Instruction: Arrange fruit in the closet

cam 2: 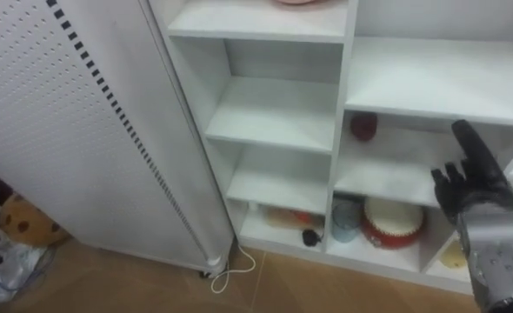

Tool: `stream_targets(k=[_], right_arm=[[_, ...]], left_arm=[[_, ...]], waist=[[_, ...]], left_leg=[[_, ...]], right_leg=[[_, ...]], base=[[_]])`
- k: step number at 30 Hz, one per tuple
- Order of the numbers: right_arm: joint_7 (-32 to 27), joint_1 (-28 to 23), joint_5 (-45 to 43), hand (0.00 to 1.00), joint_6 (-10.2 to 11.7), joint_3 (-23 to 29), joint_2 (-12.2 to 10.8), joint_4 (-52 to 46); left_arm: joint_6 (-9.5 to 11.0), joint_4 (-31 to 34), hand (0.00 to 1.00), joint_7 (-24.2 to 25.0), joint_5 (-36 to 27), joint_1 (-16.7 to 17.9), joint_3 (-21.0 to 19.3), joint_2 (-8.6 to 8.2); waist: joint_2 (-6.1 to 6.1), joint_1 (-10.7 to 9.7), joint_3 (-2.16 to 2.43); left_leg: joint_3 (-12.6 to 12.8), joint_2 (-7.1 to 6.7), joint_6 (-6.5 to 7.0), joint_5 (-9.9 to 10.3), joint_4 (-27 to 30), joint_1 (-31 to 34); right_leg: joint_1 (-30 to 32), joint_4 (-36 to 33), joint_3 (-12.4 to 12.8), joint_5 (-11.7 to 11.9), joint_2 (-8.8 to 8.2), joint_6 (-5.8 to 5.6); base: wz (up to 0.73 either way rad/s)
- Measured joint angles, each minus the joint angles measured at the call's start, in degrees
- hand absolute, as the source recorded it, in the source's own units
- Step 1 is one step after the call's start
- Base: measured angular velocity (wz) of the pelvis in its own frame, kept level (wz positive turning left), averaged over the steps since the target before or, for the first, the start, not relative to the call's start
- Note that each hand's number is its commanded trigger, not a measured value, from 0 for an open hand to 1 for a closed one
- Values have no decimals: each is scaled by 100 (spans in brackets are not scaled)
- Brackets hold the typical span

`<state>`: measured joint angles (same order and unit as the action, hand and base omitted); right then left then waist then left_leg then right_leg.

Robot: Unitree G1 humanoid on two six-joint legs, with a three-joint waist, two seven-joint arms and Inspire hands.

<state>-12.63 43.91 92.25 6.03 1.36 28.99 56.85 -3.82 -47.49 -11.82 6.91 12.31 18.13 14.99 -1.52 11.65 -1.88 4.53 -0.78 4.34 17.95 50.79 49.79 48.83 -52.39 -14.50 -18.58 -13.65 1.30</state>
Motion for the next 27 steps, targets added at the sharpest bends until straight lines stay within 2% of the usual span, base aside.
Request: stream_targets(k=[1,4,8,9,11,12,13,15,18,20,22,25,27], right_arm=[[227,-208,-7,0,-27,-2,-18,98],[707,-685,-84,0,-177,-14,-46,396],[1213,-1037,-455,0,-247,-70,-52,978],[1322,-1271,-616,0,-275,-150,-66,1005],[1467,-1596,-840,0,-331,-236,-141,1009],[1539,-1783,-960,0,-373,-238,-249,1027],[1544,-1875,-989,0,-374,-237,-318,1028],[1636,-2402,-1315,0,-377,-231,-598,1004],[1748,-3260,-1882,0,-389,-229,-979,994],[1775,-3647,-2396,0,-413,-289,-1141,994],[1886,-4152,-3115,0,-427,-279,-1257,1020],[1904,-4532,-3984,0,-425,-333,-1394,1026],[1905,-4697,-4453,0,-426,-392,-1470,1039]], left_arm=[[-11,-238,0,69,5,-119,-18,-2],[-94,-559,0,245,3,-298,-183,5],[-87,-838,0,402,0,-495,-349,11],[-83,-972,0,407,-2,-569,-462,10],[-82,-1113,0,391,-10,-636,-608,10],[-83,-1181,0,362,-13,-642,-673,10],[-82,-1219,0,341,-10,-639,-684,9],[-65,-1289,0,326,5,-609,-871,-9],[46,-1273,0,202,50,-402,-1215,-24],[57,-1272,0,102,103,-243,-1264,-94],[81,-1251,0,60,251,-115,-1433,-218],[142,-1217,0,-136,478,-40,-1666,-318],[177,-1221,0,-214,612,-47,-1809,-364]], waist=[[41,23,-31],[115,21,-81],[120,-37,-85],[140,-34,-88],[168,-56,-83],[177,-147,-78],[186,-176,-70],[232,-377,-28],[382,-483,107],[423,-580,159],[410,-706,169],[439,-723,189],[436,-766,181]], left_leg=[[18,12,-11,-7,-171,-236],[8,16,-58,-82,-631,-736],[3,55,-34,-182,-1087,-1213],[4,63,-40,-205,-1268,-1414],[6,69,-52,-230,-1510,-1705],[5,79,-63,-240,-1667,-1911],[4,79,-64,-258,-1763,-2015],[-33,106,-88,-344,-2156,-2492],[-54,112,-131,-406,-2659,-3168],[-62,102,-146,-416,-2951,-3571],[-53,95,-149,-416,-3224,-4040],[23,109,-170,-415,-3479,-4431],[60,102,-193,-431,-3637,-4674]], right_leg=[[-212,182,6,48,75,1],[-694,672,14,167,200,-50],[-1195,1228,20,371,374,-98],[-1399,1424,2,414,407,-107],[-1687,1692,12,468,476,-131],[-1910,1881,-26,498,510,-143],[-2024,1979,-57,516,517,-149],[-2608,2487,-283,628,583,-151],[-3346,3063,-332,701,718,-215],[-3740,3335,-348,739,762,-258],[-4251,3693,-402,785,818,-311],[-4573,3844,-369,795,860,-318],[-4800,3990,-348,808,885,-331]], base=[[-26],[-12],[-7],[-5],[-7],[-3],[4],[17],[12],[0],[4],[-16],[-9]])
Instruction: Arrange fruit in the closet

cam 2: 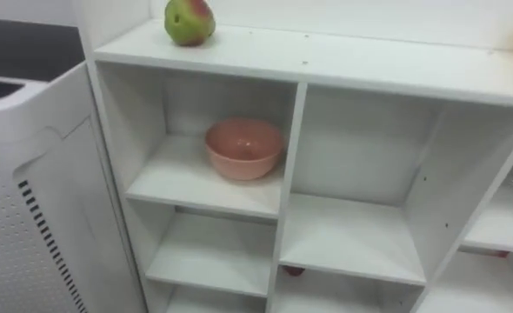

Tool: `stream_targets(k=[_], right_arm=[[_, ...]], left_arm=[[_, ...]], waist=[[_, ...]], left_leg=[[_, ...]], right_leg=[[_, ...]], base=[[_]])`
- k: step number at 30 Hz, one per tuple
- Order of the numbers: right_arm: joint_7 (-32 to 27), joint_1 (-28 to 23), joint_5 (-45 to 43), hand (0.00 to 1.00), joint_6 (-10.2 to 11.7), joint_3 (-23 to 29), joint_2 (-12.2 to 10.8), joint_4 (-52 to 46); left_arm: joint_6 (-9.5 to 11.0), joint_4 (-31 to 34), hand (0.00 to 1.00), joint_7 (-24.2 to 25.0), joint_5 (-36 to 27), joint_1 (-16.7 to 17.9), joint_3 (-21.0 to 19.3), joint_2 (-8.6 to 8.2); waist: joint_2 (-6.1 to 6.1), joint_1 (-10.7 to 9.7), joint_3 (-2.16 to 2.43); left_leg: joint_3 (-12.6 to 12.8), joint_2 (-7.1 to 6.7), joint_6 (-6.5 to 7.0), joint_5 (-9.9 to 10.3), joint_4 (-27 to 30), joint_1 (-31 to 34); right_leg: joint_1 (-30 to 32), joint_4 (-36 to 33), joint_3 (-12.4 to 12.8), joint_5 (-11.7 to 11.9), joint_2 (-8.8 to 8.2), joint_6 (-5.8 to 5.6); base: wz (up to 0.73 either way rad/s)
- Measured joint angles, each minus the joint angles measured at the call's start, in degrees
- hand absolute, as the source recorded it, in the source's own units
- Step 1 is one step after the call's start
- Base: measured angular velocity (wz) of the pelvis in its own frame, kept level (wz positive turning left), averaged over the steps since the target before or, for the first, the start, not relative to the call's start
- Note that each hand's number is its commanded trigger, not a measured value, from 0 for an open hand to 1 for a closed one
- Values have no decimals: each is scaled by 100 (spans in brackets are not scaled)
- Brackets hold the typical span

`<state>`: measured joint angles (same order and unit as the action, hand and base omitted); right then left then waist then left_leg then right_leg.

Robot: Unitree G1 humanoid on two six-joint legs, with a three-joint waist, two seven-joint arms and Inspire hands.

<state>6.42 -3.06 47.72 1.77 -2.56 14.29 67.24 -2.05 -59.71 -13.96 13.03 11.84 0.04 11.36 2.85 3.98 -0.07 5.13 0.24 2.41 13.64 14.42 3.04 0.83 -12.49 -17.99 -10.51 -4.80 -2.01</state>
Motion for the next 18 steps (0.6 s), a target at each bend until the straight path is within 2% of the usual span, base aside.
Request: stream_targets(k=[3,7,11,15,18], right_arm=[[15,-210,-984,0,-5,-179,-123,45],[-6,-318,-2378,0,-67,-293,-289,179],[-34,-407,-2829,0,-67,-404,-359,203],[-119,-368,-3296,0,-62,-406,-364,191],[-154,-358,-3488,0,-62,-341,-409,190]], left_arm=[[-10,2,0,-167,28,49,7,-22],[-53,-5,0,-172,417,51,-3,-102],[-75,-11,0,-166,412,110,-6,-141],[-209,-100,0,-82,448,105,-9,-183],[-390,-119,0,36,475,137,-11,-198]], waist=[[-14,-67,7],[-5,-97,4],[-12,-72,3],[-23,-75,1],[-26,-79,-1]], left_leg=[[44,13,-18,-8,-181,-336],[67,23,-35,-4,-209,-522],[86,34,-40,-3,-305,-718],[96,38,-38,-3,-309,-771],[106,37,-37,-3,-288,-822]], right_leg=[[-270,100,34,1,40,-2],[-471,198,80,32,81,4],[-626,258,170,69,104,4],[-668,289,258,140,126,11],[-711,291,377,155,140,15]], base=[[-7],[-4],[-8],[-7],[-1]])
